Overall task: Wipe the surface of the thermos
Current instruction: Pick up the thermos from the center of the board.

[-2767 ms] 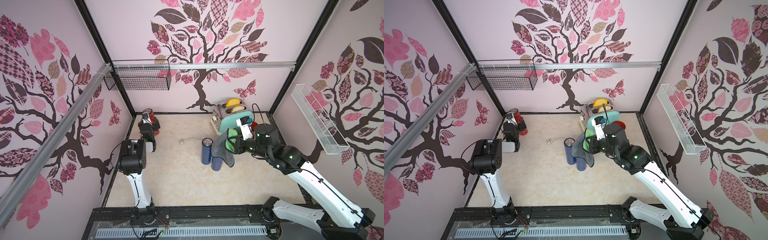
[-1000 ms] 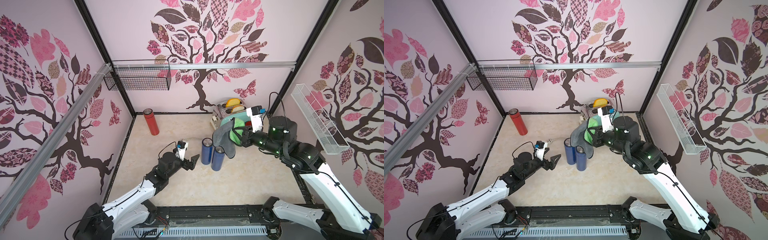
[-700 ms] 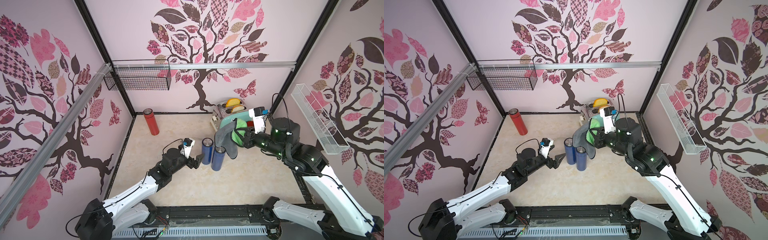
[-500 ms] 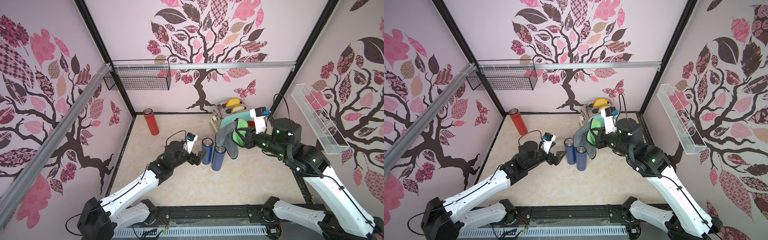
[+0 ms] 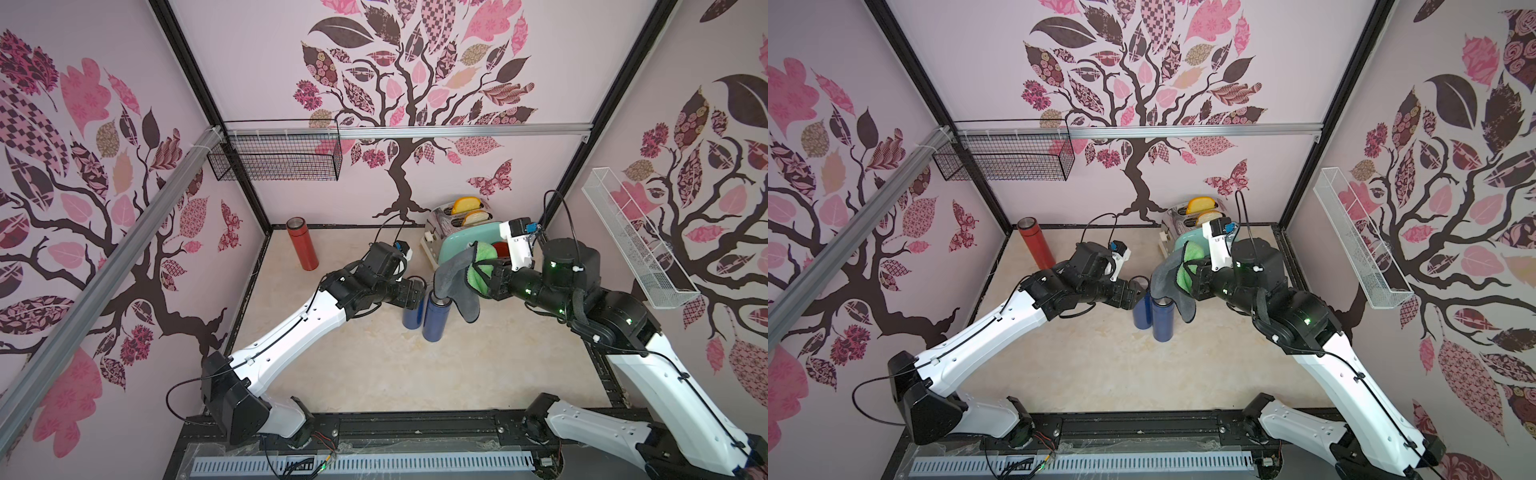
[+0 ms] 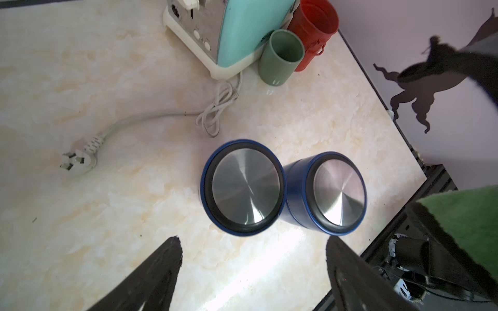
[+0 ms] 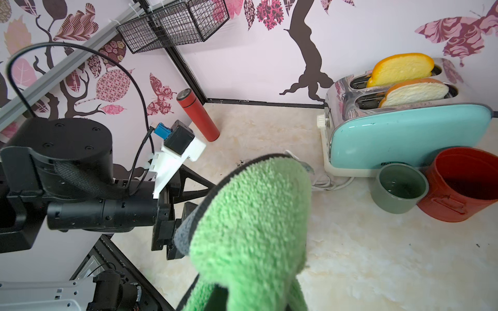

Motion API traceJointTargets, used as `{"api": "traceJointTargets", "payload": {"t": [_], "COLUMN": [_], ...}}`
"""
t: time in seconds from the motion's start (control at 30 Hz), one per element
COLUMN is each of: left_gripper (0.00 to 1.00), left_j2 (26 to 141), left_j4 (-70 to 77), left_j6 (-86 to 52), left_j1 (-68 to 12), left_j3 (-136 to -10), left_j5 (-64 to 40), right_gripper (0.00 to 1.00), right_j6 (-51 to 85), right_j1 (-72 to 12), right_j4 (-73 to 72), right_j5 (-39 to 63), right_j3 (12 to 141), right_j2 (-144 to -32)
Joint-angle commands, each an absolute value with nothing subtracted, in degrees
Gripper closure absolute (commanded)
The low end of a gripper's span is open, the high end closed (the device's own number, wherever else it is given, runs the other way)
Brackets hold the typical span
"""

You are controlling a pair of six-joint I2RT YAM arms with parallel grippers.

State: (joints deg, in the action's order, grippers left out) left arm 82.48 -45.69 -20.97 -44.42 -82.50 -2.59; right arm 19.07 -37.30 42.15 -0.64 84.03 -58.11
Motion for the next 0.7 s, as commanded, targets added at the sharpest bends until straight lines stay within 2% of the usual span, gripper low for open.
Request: {"api": "traceJointTargets", "payload": {"t": [0.0, 0.3, 0.67], "left_gripper": [0.12, 0.12, 0.11], "left_j2": [83.8, 94.3, 102.7], "left_j4": [-52.4, -66.2, -68.4], "left_j6": [-24.1, -24.3, -22.7], "left_j1": [-46.0, -46.8, -46.8], "left_j3": [-88.3, -102.6, -109.2], "left_j5": [0.3, 6.3, 7.2], "right_gripper": [1.00, 1.00, 1.00], "right_j6": [18.9, 18.9, 19.0], "right_j1": [-37.0, -36.9, -36.9], "right_j4": [42.9, 43.5, 45.5], "right_j5": [-1.8, -3.4, -5.8], "right_j3": [84.0, 82.6, 80.4], "right_j2": [-57.1, -55.8, -54.1]}}
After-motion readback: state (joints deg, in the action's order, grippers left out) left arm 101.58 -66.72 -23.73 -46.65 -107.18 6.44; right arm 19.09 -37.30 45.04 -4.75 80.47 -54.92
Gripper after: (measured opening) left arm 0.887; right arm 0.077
